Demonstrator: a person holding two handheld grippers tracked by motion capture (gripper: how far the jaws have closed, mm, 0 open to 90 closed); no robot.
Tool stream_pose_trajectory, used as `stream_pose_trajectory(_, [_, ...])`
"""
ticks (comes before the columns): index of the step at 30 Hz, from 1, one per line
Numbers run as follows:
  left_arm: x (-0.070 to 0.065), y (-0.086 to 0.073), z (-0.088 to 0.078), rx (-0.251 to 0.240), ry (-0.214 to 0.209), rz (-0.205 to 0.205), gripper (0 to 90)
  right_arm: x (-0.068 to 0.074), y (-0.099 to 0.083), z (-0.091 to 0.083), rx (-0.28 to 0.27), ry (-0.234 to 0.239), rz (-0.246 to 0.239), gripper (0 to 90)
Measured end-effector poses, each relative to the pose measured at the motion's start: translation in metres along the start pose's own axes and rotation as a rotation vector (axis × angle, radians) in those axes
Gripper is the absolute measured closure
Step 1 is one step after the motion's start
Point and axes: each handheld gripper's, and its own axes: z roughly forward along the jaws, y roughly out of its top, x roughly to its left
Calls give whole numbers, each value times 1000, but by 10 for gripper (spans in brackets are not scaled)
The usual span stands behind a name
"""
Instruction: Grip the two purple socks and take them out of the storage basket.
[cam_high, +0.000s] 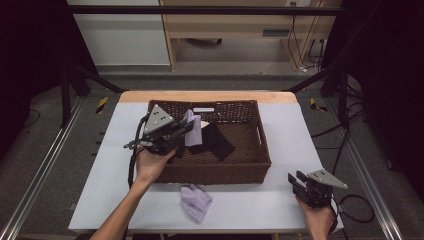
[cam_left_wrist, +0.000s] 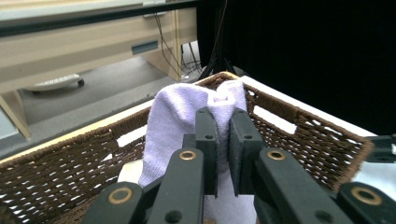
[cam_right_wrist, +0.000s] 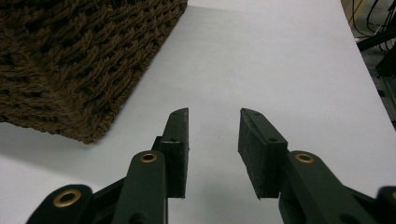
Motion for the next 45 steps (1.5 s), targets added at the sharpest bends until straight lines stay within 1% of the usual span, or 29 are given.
stream_pose_trajectory(4, [-3, 1, -17, -28, 1, 15, 826, 0, 0, 0, 1, 0, 2, 670])
stream_pose_trajectory(7, [-4, 0, -28, -43, -4, 15, 826, 0, 1, 0, 2, 2, 1, 699])
stream_pose_trajectory(8, [-4, -1, -31, -46, -5, 21, 826, 0, 1, 0, 4, 5, 3, 705])
stream_pose_trajectory(10, [-6, -2, -38, -50, -12, 22, 826, 0, 1, 0, 2, 3, -9, 727])
stream_pose_trajectory(11, [-7, -3, -41, -51, -14, 23, 826, 1, 1, 0, 7, 8, -3, 742])
stream_pose_trajectory(12, [-8, -3, -44, -54, -15, 31, 825, 0, 1, 0, 4, 8, -10, 756])
stream_pose_trajectory(13, [-8, -3, -44, -54, -15, 31, 825, 0, 1, 0, 4, 10, -10, 769])
stream_pose_trajectory(14, [-11, -4, -51, -63, -25, 35, 826, 1, 1, 0, 5, 13, -7, 784])
stream_pose_trajectory(15, [-12, -4, -54, -67, -28, 37, 825, 1, 1, 0, 5, 15, -7, 794])
stream_pose_trajectory(18, [-16, -5, -64, -76, -42, 45, 825, 1, 1, -1, 3, 14, -10, 799])
stream_pose_trajectory(19, [-16, -5, -64, -76, -42, 45, 825, 1, 1, -1, 3, 14, -11, 804])
stream_pose_trajectory(21, [-20, -7, -72, -84, -56, 52, 825, 1, 1, -1, 2, 13, -13, 804])
stream_pose_trajectory(23, [-23, -10, -77, -84, -66, 59, 825, 2, 1, -1, 1, 12, -15, 798])
stream_pose_trajectory(29, [-29, -22, -86, -79, -82, 70, 825, 3, 1, 0, -4, 4, -16, 699])
stream_pose_trajectory(33, [-33, -31, -93, -75, -95, 68, 825, 4, 1, -1, -6, -1, -13, 657])
stream_pose_trajectory(38, [-39, -51, -97, -37, -118, 69, 825, 4, 0, -1, -4, -4, -3, 618])
stream_pose_trajectory(43, [-44, -76, -95, 31, -131, 61, 825, 4, 0, -1, -4, -7, -1, 600])
stream_pose_trajectory(45, [-44, -87, -92, 63, -137, 51, 825, 4, 0, -1, -3, -7, 0, 594])
